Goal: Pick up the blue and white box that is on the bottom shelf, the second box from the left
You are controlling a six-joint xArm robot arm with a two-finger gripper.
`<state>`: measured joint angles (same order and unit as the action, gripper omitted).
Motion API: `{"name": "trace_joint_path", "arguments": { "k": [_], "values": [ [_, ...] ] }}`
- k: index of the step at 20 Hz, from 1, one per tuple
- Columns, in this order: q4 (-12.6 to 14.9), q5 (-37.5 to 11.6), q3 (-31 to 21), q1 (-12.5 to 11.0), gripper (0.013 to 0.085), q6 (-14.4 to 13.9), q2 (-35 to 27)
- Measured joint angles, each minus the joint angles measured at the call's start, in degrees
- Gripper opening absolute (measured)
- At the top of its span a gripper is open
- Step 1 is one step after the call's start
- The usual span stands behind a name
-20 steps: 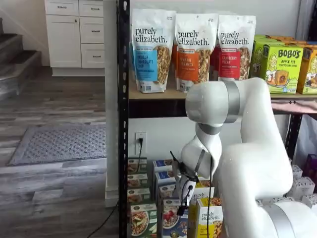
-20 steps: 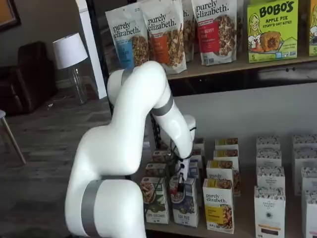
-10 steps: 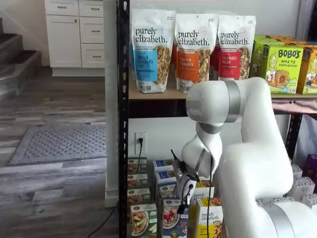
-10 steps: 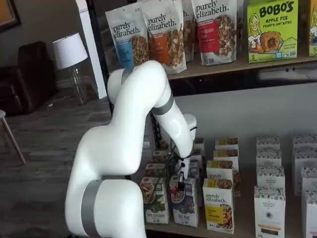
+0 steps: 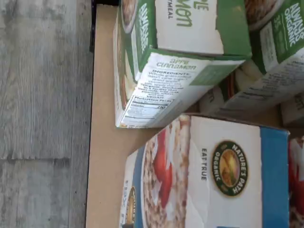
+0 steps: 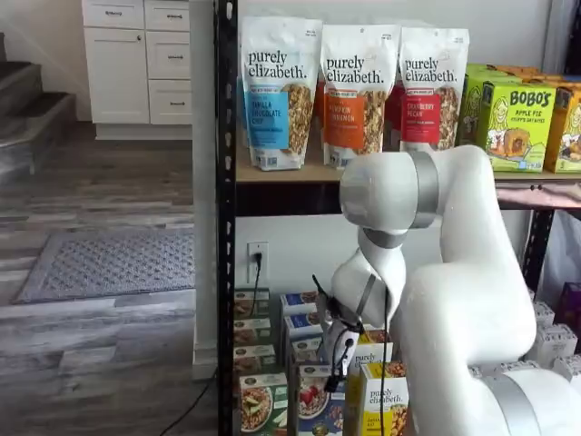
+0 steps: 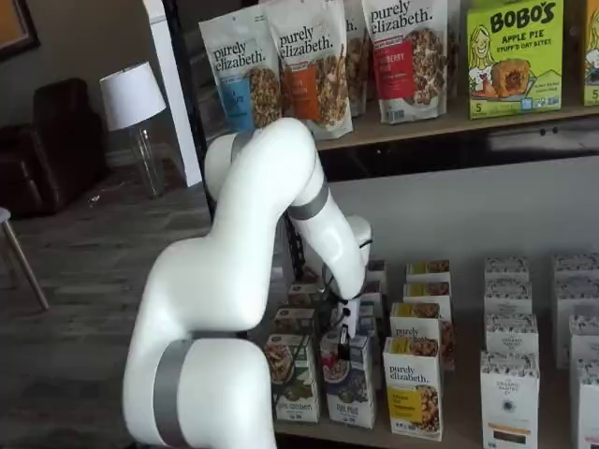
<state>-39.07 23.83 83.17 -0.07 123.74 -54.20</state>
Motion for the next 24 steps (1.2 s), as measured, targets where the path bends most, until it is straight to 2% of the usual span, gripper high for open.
{"name": "trace_joint_path", "arguments": {
  "k": [6,11,15,24],
  "values": [
    [2.3,-0.7,1.0,0.2,0.0850,-2.1,-1.2],
    [5.3,-0.8,1.3,0.3,0.0850,-4.7,-1.8],
    [8.7,-0.9,1.3,0.4,0.0850,-7.7,-2.2],
    [13.7,-0.9,1.7,0.8,0.0850,-12.3,-3.1]
  ]
}}
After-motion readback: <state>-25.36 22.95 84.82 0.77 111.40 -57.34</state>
